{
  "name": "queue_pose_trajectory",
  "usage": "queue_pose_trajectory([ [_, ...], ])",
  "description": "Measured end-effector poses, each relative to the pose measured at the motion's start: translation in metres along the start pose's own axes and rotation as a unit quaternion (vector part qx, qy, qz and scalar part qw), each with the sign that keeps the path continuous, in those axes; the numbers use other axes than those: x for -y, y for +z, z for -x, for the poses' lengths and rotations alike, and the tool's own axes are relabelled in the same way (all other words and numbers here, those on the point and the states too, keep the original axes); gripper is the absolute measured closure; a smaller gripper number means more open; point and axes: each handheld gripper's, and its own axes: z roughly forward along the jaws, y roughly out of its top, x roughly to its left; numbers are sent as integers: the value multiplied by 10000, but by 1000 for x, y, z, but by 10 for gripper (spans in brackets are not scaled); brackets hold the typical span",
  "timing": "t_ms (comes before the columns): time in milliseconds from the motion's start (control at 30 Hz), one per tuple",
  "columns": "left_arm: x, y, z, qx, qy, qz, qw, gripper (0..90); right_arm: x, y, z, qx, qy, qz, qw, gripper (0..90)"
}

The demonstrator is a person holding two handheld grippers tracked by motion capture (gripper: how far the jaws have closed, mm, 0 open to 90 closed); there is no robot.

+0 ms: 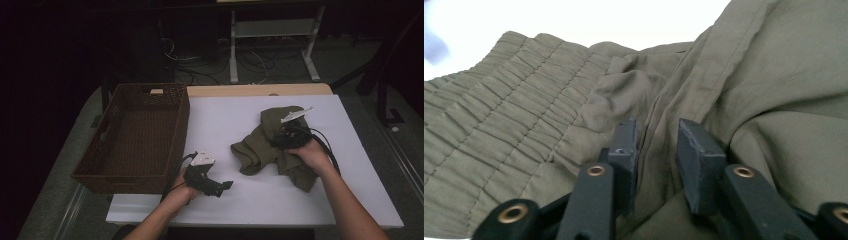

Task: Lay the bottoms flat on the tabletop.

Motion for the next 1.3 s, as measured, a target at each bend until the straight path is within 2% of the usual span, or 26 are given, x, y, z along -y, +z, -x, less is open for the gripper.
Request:
queue_pose_trajectory([
  [267,0,1,-1,-31,-49,-31,10000,0,1,0,0,-12,-129,-17,9999,858],
  [567,0,0,-3,-7,-97,-20,10000,0,1,-9,3,0,-91,171,9998,870],
  [1300,-1,-1,-3,-59,-55,-1,10000,0,4,-43,13,113,-12,633,9979,872],
])
